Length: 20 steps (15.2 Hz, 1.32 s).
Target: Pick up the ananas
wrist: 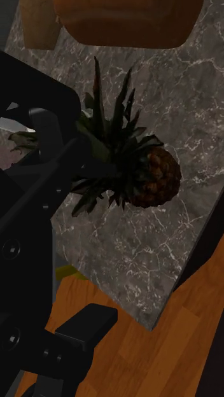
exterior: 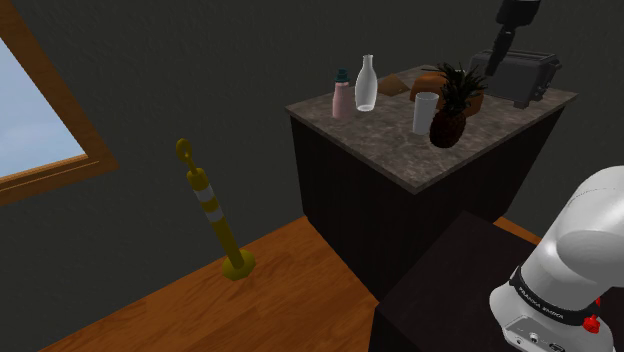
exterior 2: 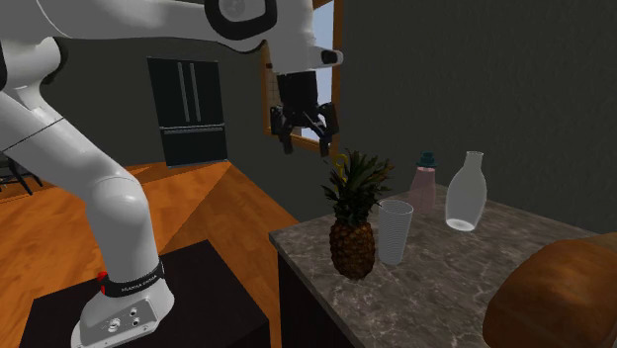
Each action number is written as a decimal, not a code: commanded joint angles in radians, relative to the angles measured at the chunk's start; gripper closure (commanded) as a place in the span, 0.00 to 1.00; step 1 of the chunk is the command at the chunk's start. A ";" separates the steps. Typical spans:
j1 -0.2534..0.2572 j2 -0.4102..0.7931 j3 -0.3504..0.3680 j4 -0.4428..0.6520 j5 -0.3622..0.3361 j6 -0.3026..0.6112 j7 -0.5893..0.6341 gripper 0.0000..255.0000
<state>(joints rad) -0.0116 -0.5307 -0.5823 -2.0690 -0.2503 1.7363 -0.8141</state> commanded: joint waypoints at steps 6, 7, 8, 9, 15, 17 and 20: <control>0.074 0.232 -0.244 0.189 0.121 0.055 -0.265 0.00; 0.072 0.230 -0.244 0.174 0.119 0.068 -0.264 0.00; 0.071 0.229 -0.245 0.159 0.117 0.081 -0.264 0.00; 0.070 0.228 -0.246 0.145 0.116 0.095 -0.264 0.00; 0.066 0.225 -0.253 0.082 0.111 0.156 -0.265 0.00; 0.066 0.224 -0.252 0.082 0.111 0.155 -0.265 1.00; 0.066 0.224 -0.252 0.081 0.111 0.155 -0.264 1.00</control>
<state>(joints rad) 0.0539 -0.3068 -0.8343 -1.9871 -0.1397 1.8916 -1.0784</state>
